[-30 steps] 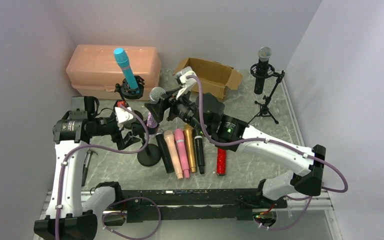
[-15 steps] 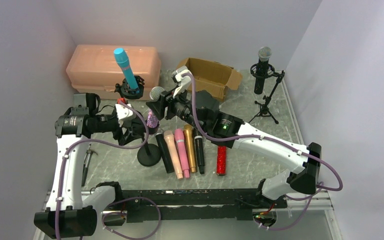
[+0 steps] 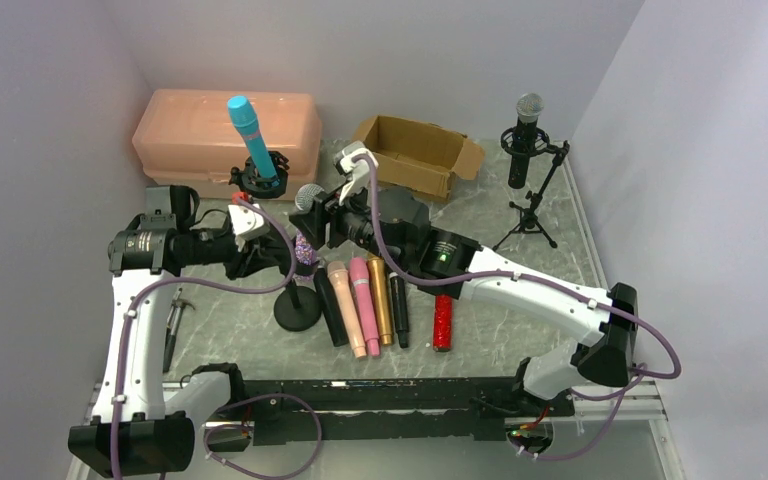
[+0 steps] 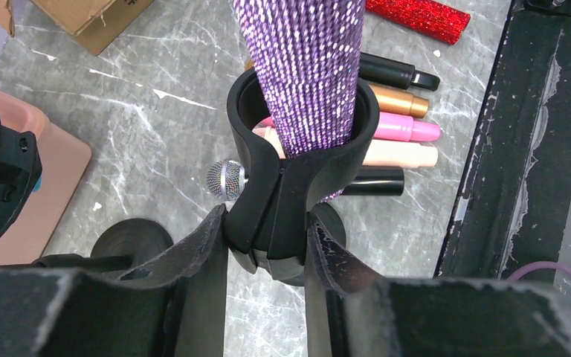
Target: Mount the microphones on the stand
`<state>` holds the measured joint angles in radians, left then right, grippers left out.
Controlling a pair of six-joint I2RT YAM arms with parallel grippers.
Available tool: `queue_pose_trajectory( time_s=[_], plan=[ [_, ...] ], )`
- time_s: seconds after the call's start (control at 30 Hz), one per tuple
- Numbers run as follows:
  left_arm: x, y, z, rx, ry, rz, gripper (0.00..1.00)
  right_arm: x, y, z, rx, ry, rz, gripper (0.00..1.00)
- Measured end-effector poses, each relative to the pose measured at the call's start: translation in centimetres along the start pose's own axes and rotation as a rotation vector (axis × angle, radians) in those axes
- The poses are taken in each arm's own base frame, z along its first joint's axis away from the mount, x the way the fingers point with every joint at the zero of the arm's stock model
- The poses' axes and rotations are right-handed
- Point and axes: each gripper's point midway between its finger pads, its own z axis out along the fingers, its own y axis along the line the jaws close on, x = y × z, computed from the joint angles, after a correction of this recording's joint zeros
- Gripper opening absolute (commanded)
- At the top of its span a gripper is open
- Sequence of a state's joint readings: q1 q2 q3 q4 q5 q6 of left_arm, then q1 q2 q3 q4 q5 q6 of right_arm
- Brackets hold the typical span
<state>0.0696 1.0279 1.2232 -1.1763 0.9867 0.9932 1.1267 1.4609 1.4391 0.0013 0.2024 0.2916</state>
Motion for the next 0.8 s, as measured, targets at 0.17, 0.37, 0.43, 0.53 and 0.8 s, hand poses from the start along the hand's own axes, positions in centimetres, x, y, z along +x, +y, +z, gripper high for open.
queue_pose_trajectory(
  time_s=[0.17, 0.37, 0.43, 0.53, 0.8],
  plan=[
    [0.1, -0.3, -0.2, -0.019, 0.007, -0.005, 0.0, 1.9, 0.2, 0.4, 0.009, 0.025, -0.014, 0.29],
    [0.2, -0.3, -0.2, -0.023, 0.01, -0.019, 0.53, 4.6, 0.4, 1.2, 0.032, 0.042, -0.054, 0.28],
    [0.3, -0.3, -0.2, -0.025, 0.011, -0.024, 0.98, 5.1, 0.3, 1.3, 0.039, 0.045, -0.061, 0.31],
    [0.5, 0.1, -0.2, -0.051, 0.017, -0.015, 0.99, 5.0, 0.2, 1.3, 0.049, 0.034, -0.065, 0.56],
    [-0.1, 0.1, -0.8, -0.114, -0.001, 0.036, 0.99, 4.0, 0.8, 0.6, 0.002, 0.021, -0.076, 1.0]
  ],
)
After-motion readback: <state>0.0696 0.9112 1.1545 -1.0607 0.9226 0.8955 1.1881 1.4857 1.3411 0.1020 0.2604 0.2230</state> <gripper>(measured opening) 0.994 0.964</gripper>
